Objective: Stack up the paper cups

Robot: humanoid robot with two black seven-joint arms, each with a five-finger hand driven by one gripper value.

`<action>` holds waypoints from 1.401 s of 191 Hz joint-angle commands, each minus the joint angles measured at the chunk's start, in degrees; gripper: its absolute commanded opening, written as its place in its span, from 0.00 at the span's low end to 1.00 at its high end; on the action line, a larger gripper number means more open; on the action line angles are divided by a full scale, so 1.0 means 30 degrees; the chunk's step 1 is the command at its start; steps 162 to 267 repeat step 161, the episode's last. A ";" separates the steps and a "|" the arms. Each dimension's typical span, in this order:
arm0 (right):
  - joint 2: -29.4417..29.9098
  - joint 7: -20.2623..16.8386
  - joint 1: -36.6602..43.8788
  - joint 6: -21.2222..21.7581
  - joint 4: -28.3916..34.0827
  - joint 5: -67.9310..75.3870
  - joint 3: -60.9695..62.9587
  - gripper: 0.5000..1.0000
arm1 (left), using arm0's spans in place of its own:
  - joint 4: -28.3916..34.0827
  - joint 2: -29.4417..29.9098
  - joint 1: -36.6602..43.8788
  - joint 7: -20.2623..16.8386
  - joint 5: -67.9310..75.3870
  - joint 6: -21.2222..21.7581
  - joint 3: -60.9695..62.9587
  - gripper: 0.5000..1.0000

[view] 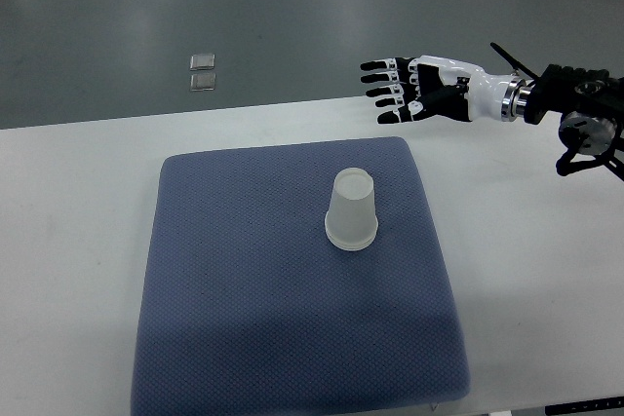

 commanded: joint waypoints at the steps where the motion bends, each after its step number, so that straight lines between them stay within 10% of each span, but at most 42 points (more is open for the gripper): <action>1: 0.1176 -0.0684 -0.0540 -0.0059 -0.1561 0.2269 0.0024 0.81 | 0.0022 0.0000 -0.0001 -0.0018 0.0000 -0.0013 -0.0012 1.00; 48: 0.2699 -0.3203 -0.1536 -0.0586 -0.3231 0.9064 0.2368 0.81 | -0.0007 0.0000 -0.0001 0.0011 0.0000 -0.0013 0.0017 1.00; 267: 0.3461 -0.3057 -0.2034 -0.1260 -0.3202 0.9799 0.2485 0.84 | 0.0022 0.0000 -0.0001 -0.0018 0.0000 -0.0013 -0.0012 1.00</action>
